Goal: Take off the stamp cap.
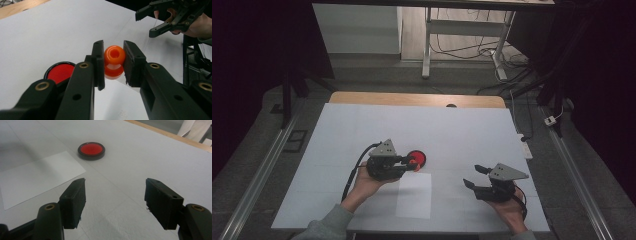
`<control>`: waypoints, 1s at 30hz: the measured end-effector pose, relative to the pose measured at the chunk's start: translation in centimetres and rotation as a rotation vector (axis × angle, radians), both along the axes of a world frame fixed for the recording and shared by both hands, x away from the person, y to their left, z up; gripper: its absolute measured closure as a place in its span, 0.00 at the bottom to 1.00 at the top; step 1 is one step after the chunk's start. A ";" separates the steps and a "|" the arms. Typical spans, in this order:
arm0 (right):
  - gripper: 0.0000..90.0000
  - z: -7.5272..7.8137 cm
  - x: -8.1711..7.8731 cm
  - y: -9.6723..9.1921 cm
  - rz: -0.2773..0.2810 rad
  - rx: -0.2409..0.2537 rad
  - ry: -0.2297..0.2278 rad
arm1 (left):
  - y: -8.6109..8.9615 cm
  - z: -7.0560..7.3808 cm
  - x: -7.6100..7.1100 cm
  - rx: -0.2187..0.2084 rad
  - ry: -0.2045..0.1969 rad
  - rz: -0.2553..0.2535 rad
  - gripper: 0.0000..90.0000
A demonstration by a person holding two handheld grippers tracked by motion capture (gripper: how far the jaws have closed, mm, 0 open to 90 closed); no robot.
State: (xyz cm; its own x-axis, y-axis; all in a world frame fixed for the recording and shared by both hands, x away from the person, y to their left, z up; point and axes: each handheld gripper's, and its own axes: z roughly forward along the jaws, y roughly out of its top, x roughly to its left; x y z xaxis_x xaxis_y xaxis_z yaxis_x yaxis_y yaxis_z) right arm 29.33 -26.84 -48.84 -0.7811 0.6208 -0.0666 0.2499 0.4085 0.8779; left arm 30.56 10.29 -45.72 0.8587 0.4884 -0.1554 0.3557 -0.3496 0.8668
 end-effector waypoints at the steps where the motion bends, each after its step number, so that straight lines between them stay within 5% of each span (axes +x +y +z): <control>1: 0.36 0.0 0.0 0.2 0.005 0.000 -0.002 | 0.0 0.0 0.0 0.000 0.001 0.000 0.79; 30: 0.39 0.9 0.1 4.0 0.077 0.000 0.057 | -0.1 -0.2 0.0 0.004 0.006 0.002 0.79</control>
